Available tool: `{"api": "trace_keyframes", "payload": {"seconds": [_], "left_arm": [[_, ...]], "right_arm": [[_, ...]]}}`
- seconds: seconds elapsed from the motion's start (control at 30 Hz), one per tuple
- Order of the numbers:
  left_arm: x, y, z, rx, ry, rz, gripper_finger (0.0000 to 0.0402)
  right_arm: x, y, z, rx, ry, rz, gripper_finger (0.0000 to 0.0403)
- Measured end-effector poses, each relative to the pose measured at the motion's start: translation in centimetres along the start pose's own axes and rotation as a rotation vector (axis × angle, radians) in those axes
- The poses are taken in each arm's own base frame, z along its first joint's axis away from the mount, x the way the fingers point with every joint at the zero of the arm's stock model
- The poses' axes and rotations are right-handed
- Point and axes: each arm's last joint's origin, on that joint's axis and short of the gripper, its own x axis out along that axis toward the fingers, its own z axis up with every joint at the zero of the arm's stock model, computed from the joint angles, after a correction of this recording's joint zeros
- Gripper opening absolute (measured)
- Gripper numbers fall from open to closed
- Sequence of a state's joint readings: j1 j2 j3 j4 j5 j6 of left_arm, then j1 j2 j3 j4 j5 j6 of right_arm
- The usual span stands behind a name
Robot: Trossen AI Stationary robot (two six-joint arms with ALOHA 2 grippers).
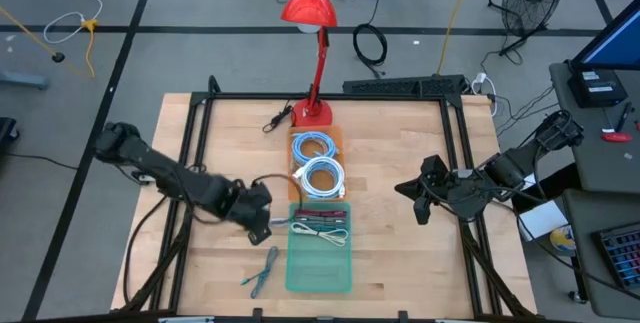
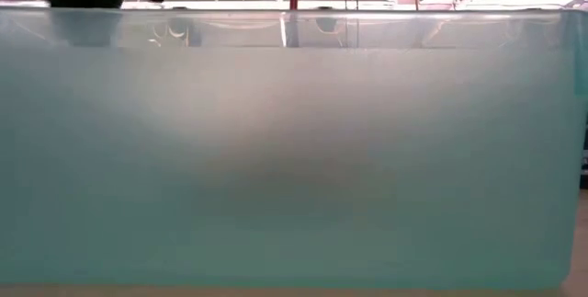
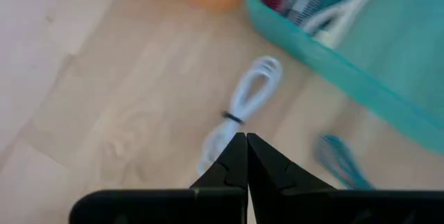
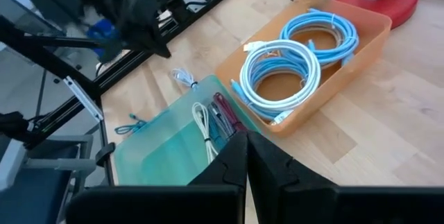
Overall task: Sort cables
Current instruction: Put the white charger cable into the blue bin
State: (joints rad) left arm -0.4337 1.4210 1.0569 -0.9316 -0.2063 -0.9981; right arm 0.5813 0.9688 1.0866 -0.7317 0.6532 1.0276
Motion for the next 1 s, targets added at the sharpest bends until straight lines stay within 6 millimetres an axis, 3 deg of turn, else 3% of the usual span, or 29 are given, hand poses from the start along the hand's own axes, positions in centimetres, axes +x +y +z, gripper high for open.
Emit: {"api": "trace_keyframes", "payload": {"seconds": [0.1,0.23,0.33,0.57,0.73,0.87,1.0], "left_arm": [[1.0,0.2,-1.1,0.047,-0.048,0.030,0.0003],[3.0,0.0,-1.7,0.194,0.006,-0.057,0.0026],[4.6,-0.2,-1.8,0.272,0.056,-0.107,0.0066],[7.3,0.1,-2.1,0.449,0.144,-0.037,0.0178],[9.6,0.1,-2.2,0.489,0.196,0.009,0.0224],[11.0,0.0,-2.1,0.489,0.245,0.009,0.0223],[11.3,0.1,-2.1,0.464,0.261,0.009,0.0143]], "right_arm": [[0.2,-0.1,0.2,0.018,-0.006,-0.015,0.0000],[0.6,-0.2,0.3,0.065,-0.013,-0.035,0.0000],[1.0,-0.3,0.3,0.070,-0.013,-0.053,0.0000],[2.0,-0.1,0.0,0.070,-0.011,-0.095,0.0000],[2.9,0.2,-0.4,0.088,0.004,-0.119,0.0000],[3.3,0.4,-0.6,0.090,0.006,-0.124,0.0000],[3.5,0.5,-0.6,0.104,0.006,-0.124,0.0000]]}}
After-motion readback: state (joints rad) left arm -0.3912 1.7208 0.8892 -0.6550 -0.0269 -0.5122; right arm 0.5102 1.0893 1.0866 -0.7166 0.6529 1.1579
